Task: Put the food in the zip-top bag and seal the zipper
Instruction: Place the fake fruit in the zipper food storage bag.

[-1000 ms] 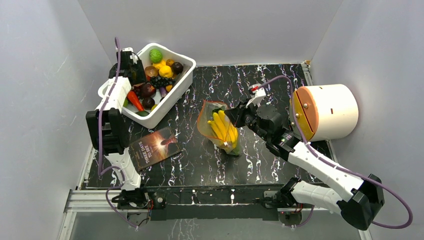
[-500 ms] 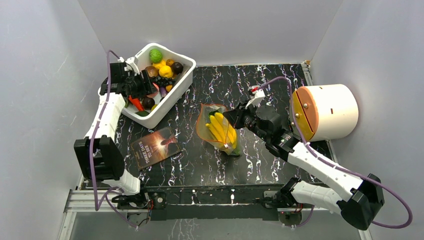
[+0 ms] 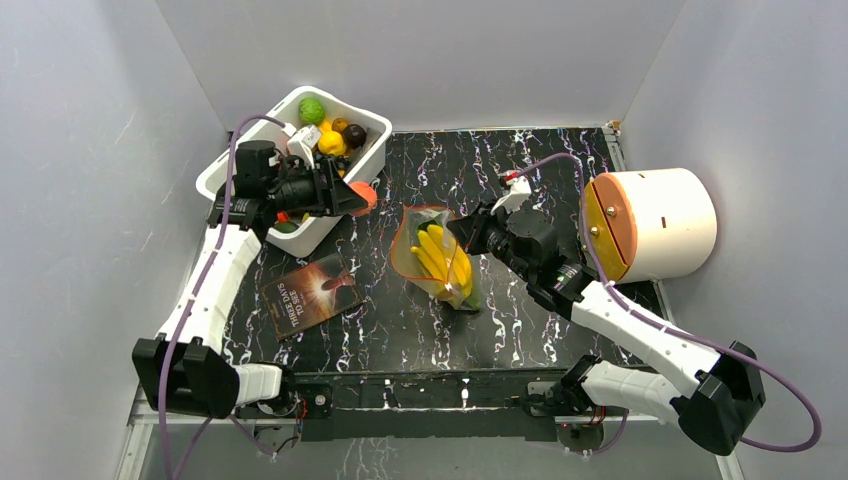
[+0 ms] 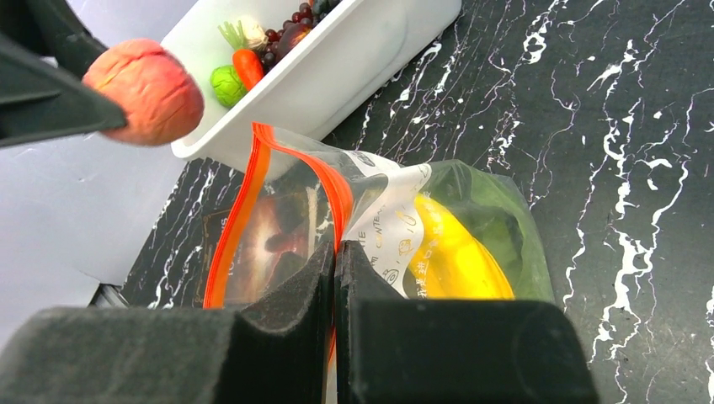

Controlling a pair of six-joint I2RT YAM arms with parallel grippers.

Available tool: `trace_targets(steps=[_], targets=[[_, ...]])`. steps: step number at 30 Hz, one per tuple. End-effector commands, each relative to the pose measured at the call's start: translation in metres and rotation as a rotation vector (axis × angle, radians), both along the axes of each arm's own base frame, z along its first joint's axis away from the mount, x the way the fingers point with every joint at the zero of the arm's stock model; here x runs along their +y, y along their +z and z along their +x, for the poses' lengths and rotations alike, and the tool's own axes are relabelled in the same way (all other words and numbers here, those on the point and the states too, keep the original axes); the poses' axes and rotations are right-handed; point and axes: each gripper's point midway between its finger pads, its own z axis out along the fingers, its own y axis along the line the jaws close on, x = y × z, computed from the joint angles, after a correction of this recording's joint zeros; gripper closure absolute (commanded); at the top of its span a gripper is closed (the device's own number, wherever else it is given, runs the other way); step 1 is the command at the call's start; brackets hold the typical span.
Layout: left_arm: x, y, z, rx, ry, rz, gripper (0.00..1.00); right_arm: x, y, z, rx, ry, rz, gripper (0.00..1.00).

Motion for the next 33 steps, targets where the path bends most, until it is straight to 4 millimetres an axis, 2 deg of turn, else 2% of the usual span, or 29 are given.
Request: trace_targets(steps=[1, 6, 14, 20, 25, 33], targets=[[-0.026, 0.027, -0.034, -0.052, -0.155, -0.118, 0.58, -0.002, 0.043, 0.011, -0.079, -0.055, 0.103, 1.0], [-0.055, 0.041, -0.058, -0.103, -0.26, -0.182, 0.56, 0.0, 0.048, 0.013, -0.077, -0.06, 0.119, 1.0], [-0.087, 0.03, -0.076, -0.077, -0.363, -0.218, 0.54, 0.0, 0.05, 0.014, -0.077, -0.062, 0.127, 1.0], [-0.091, 0.015, -0.076, -0.074, -0.378, -0.174, 0.47, 0.001, 0.053, 0.013, -0.079, -0.06, 0.139, 1.0], [-0.091, 0.006, -0.07, -0.078, -0.349, -0.144, 0.37, -0.001, 0.054, 0.013, -0.085, -0.063, 0.142, 1.0], [-0.094, 0.011, -0.063, -0.113, -0.323, -0.151, 0.27, 0.005, 0.056, 0.01, -0.085, -0.032, 0.16, 1.0]])
